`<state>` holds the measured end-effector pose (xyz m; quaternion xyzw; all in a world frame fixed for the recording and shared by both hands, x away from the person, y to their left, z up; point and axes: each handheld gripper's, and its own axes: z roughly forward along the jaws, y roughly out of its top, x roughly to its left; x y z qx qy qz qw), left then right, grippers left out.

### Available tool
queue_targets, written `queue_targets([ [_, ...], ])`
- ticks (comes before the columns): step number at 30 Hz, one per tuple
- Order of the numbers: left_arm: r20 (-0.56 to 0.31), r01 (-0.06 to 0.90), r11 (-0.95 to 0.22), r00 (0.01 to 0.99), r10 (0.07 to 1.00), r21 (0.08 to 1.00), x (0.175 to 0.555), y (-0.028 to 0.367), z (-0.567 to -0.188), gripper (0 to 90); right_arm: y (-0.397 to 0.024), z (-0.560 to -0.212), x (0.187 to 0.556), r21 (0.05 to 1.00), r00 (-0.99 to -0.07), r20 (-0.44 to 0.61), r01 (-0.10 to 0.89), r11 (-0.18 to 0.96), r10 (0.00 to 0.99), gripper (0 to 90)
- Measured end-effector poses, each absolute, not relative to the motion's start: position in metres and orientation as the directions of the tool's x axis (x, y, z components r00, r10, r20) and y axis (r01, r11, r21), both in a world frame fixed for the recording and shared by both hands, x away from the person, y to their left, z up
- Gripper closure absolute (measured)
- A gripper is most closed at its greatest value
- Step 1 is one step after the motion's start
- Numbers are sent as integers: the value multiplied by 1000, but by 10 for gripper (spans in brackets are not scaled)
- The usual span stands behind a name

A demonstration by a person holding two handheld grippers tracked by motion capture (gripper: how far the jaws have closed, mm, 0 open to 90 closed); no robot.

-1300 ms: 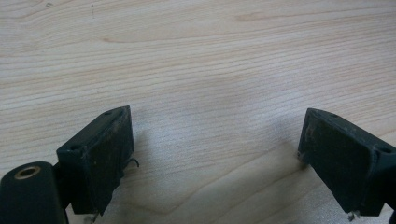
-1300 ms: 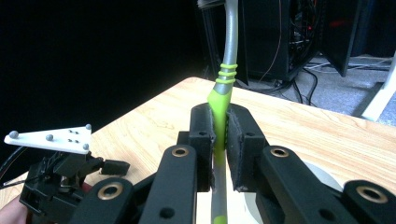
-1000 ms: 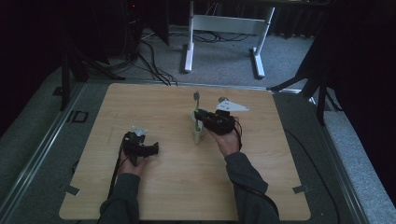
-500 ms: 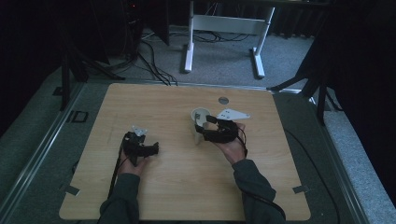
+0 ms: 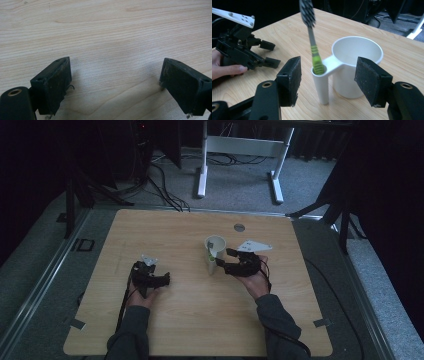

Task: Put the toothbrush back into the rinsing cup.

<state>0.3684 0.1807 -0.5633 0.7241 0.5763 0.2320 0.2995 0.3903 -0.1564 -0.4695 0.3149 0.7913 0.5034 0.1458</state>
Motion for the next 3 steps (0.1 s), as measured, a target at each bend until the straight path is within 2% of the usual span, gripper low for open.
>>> queue_targets([
  [3,-8,696,-158,230,973,700,368,181,-563,109,-164,-470,391,890,-748,94,359,281,656,375],
])
